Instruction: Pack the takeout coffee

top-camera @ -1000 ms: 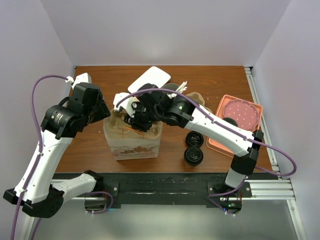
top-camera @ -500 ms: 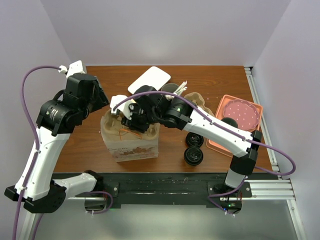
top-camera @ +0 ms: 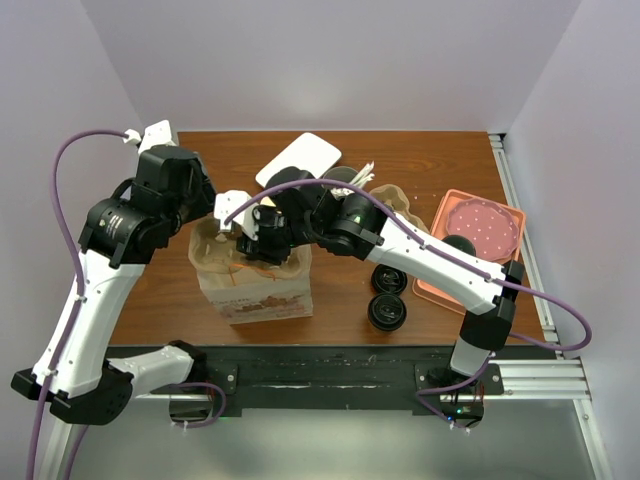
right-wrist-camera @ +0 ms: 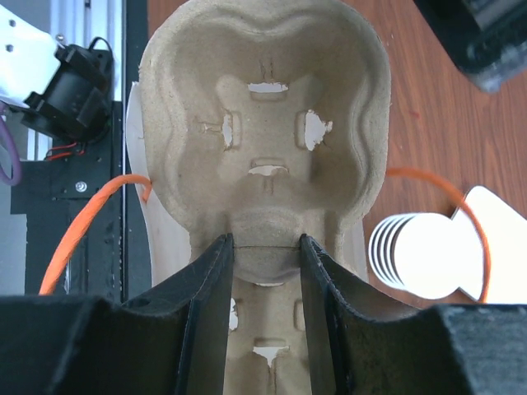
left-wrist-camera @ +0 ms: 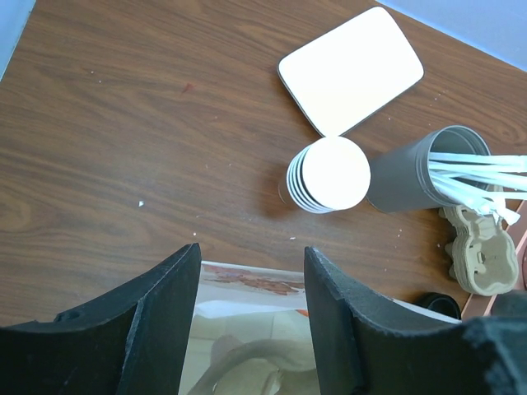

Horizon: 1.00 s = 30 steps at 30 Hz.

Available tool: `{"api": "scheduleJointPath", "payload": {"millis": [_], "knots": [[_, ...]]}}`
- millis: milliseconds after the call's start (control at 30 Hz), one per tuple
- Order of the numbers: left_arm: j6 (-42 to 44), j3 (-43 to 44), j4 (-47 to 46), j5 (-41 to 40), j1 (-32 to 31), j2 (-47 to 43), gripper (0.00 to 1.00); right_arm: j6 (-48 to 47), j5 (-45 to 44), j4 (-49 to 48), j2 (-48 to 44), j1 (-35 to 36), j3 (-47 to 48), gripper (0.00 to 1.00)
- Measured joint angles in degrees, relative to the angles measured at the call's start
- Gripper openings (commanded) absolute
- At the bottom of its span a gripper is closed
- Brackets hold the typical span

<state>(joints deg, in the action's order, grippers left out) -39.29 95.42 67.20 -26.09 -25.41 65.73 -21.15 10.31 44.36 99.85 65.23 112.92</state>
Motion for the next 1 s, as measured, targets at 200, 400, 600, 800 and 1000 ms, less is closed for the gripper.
{"api": "scheduleJointPath", "payload": {"millis": [200, 400, 600, 800, 1000], "knots": [[0.92, 0.52, -0.11, -0.15, 0.35, 0.37, 0.58, -1.44, 1.55, -0.74, 0.00, 0.00, 0.00, 0.34], [1.31, 0.68, -0.15, -0.28, 0.55, 0.42, 0.58, -3.45, 1.33, -2.29, 0.00, 0.00, -0.50, 0.34], [1.42, 0.70, -0.13, -0.61, 0.61, 0.42, 0.58, -5.33, 1.27, -3.17, -0.04, 0.00, -1.68, 0.34], [1.42, 0.70, -0.07, -1.03, 0.66, 0.42, 0.58, -5.90, 1.25, -3.87, -0.09, 0.00, -5.03, 0.33], [1.42, 0.70, -0.04, -1.27, 0.66, 0.39, 0.58, -5.88, -0.22, -4.17, -0.09, 0.00, -4.24, 0.32]]}}
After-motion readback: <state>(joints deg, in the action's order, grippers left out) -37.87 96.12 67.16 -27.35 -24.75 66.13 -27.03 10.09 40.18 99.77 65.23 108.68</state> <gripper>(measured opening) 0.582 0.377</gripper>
